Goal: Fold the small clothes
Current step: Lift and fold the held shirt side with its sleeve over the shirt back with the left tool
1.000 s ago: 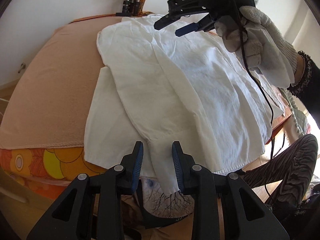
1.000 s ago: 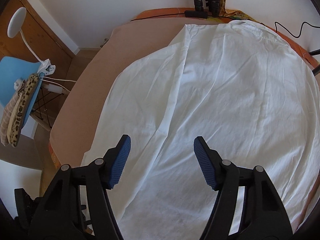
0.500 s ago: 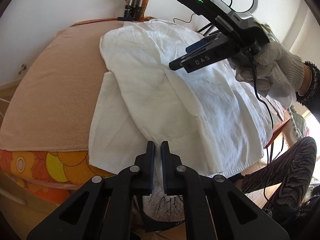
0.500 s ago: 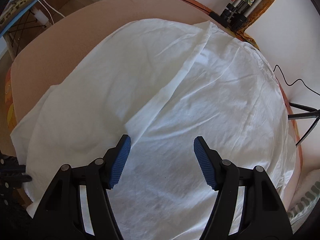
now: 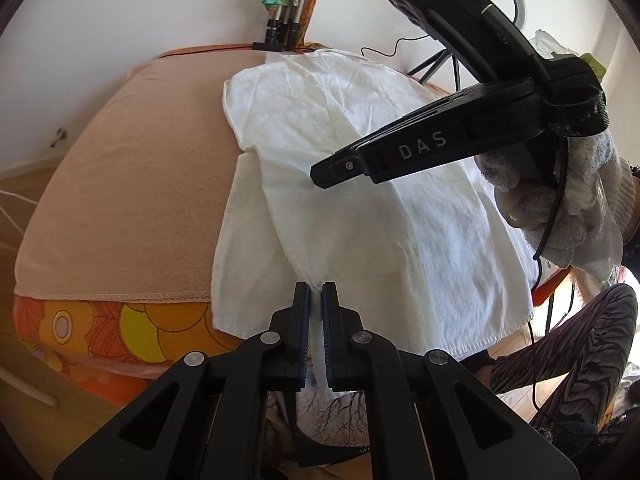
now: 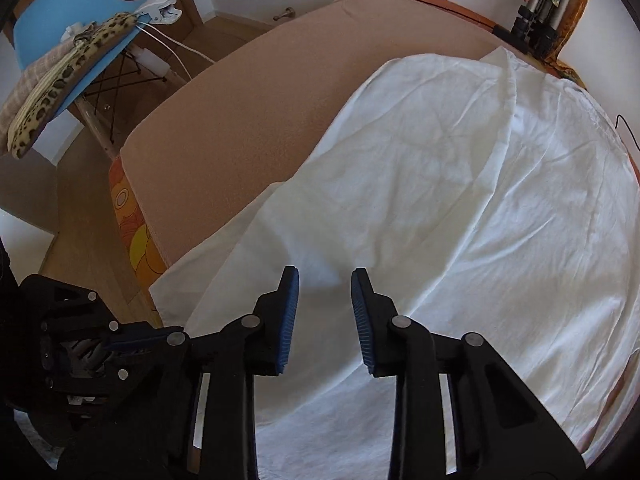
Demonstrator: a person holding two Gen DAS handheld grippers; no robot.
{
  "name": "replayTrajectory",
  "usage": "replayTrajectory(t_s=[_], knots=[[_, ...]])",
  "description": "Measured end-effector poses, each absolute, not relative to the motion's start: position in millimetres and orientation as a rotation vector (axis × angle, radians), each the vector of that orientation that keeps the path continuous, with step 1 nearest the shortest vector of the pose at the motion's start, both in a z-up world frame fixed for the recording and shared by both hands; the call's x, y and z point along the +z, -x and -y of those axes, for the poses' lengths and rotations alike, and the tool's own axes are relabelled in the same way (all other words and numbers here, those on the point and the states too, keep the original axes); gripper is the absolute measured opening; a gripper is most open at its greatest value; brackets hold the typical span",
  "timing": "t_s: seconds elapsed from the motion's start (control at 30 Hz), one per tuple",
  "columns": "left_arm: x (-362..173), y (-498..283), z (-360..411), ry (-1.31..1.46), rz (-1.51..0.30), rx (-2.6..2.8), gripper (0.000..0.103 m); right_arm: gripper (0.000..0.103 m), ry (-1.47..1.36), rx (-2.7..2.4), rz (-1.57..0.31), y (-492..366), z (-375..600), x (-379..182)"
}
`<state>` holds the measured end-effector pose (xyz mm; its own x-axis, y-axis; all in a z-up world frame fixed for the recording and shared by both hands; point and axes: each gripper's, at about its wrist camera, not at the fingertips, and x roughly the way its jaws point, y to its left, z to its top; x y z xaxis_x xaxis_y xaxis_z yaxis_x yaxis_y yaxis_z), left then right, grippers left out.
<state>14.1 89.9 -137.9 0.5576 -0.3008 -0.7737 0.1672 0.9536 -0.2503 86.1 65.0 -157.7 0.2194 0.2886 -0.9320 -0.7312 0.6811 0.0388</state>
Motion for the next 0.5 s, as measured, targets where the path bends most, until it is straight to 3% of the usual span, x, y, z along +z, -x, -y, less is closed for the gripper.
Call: replayTrajectory(t_s=[0.1,0.27,0.5], knots=[[-143,-14,-95,0.147,-0.952,-0.259,0.004,0.021,0.533,0.708,-1.160,-82,-59,-166],[-142,-13,-102,0.158,-0.948,-0.252,0.002,0.021,0.686,0.617,-1.178,-73,-16,-159],[-138,-9,-96,0.150,-0.931,-0.260,0.002,0.025,0.550,0.694,-1.108,-65,-2,-131]])
